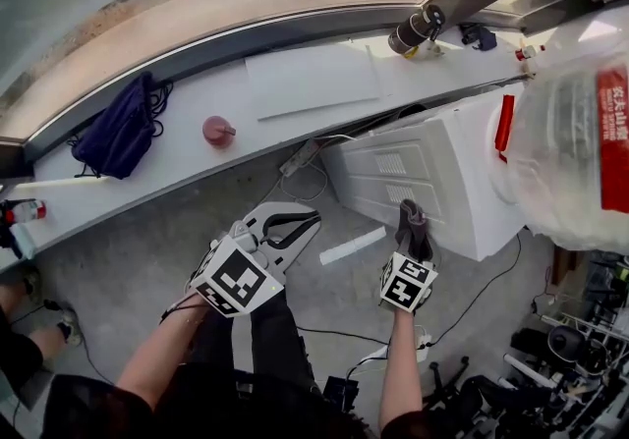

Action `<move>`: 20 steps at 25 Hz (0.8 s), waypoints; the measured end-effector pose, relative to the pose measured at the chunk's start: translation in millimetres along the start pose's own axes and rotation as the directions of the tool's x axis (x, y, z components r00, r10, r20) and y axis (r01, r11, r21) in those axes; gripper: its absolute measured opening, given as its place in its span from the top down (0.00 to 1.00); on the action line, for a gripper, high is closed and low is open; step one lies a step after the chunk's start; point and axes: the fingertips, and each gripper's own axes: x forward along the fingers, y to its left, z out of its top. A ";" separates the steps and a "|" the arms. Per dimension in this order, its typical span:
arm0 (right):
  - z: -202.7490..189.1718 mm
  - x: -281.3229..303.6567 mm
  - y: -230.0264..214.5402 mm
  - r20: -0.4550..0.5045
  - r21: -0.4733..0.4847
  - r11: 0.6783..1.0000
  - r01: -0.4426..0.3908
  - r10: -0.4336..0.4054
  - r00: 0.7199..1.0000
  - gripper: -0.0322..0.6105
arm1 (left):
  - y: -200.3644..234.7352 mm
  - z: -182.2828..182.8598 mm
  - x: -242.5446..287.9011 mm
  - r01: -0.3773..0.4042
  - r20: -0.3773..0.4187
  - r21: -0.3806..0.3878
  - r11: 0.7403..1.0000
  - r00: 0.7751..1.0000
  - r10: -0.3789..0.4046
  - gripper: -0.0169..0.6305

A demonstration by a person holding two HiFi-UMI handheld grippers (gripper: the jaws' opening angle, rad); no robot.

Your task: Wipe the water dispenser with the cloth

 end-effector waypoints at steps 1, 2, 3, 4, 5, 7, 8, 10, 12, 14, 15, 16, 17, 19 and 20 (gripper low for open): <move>-6.7 10.0 6.1 -0.009 0.001 1.000 -0.004 0.004 1.000 0.79 | -0.2 -2.7 0.9 -0.003 -0.004 -0.002 1.000 1.000 0.003 0.94; -13.4 20.4 12.6 -0.020 0.000 1.000 -0.010 0.010 1.000 0.79 | -0.3 -5.2 2.1 -0.007 -0.007 -0.002 1.000 1.000 0.007 0.94; -20.4 31.3 19.3 -0.032 -0.004 1.000 -0.015 0.015 0.999 0.79 | -0.2 -7.3 3.6 -0.011 -0.010 -0.003 1.000 1.000 0.011 0.94; -27.8 42.5 25.5 -0.047 -0.010 1.000 -0.021 0.021 0.999 0.79 | -0.1 -9.3 5.6 -0.015 -0.012 -0.002 1.000 1.000 0.015 0.94; -35.1 53.4 30.9 -0.063 -0.013 1.000 -0.027 0.026 0.998 0.79 | -0.1 -11.0 7.8 -0.019 -0.014 -0.002 1.000 1.000 0.019 0.94; -47.6 72.5 39.7 -0.098 0.007 0.999 -0.035 0.035 0.995 0.79 | -0.5 -14.1 11.5 -0.025 -0.017 -0.002 1.000 1.000 0.025 0.94; -53.4 80.9 43.9 -0.114 0.028 0.999 -0.038 0.041 0.993 0.79 | -1.0 -15.5 12.4 -0.028 -0.019 -0.003 1.000 0.999 0.028 0.94; -64.7 96.3 51.9 -0.145 0.064 0.997 -0.038 0.047 0.988 0.79 | -2.5 -18.2 13.0 -0.032 -0.024 -0.009 0.999 0.999 0.032 0.94; -79.1 110.9 60.0 -0.191 0.085 0.996 -0.035 0.051 0.980 0.79 | -4.4 -20.7 13.0 -0.037 -0.032 -0.014 0.999 0.999 0.036 0.94; -94.0 125.6 67.1 -0.244 0.096 0.995 -0.027 0.049 0.969 0.79 | -5.4 -23.0 12.4 -0.045 -0.036 -0.021 0.999 0.998 0.044 0.94; -100.7 133.0 70.3 -0.269 0.101 0.995 -0.021 0.048 0.962 0.79 | -5.2 -24.4 11.7 -0.052 -0.035 -0.030 0.998 0.998 0.051 0.94; -107.8 140.6 73.6 -0.295 0.112 0.994 -0.015 0.047 0.954 0.79 | -4.3 -26.7 10.7 -0.060 -0.030 -0.044 0.997 0.998 0.058 0.94; -115.0 148.1 76.9 -0.318 0.128 0.992 -0.009 0.050 0.947 0.79 | -2.7 -30.0 9.6 -0.069 -0.027 -0.061 0.996 0.997 0.067 0.94; -128.0 161.2 83.1 -0.358 0.166 0.986 0.000 0.061 0.932 0.79 | 1.6 -40.4 7.3 -0.091 -0.034 -0.093 0.992 0.996 0.088 0.94; -134.0 166.1 85.3 -0.375 0.181 0.984 0.003 0.066 0.925 0.79 | 3.4 -46.6 6.2 -0.102 -0.045 -0.101 0.990 0.994 0.098 0.94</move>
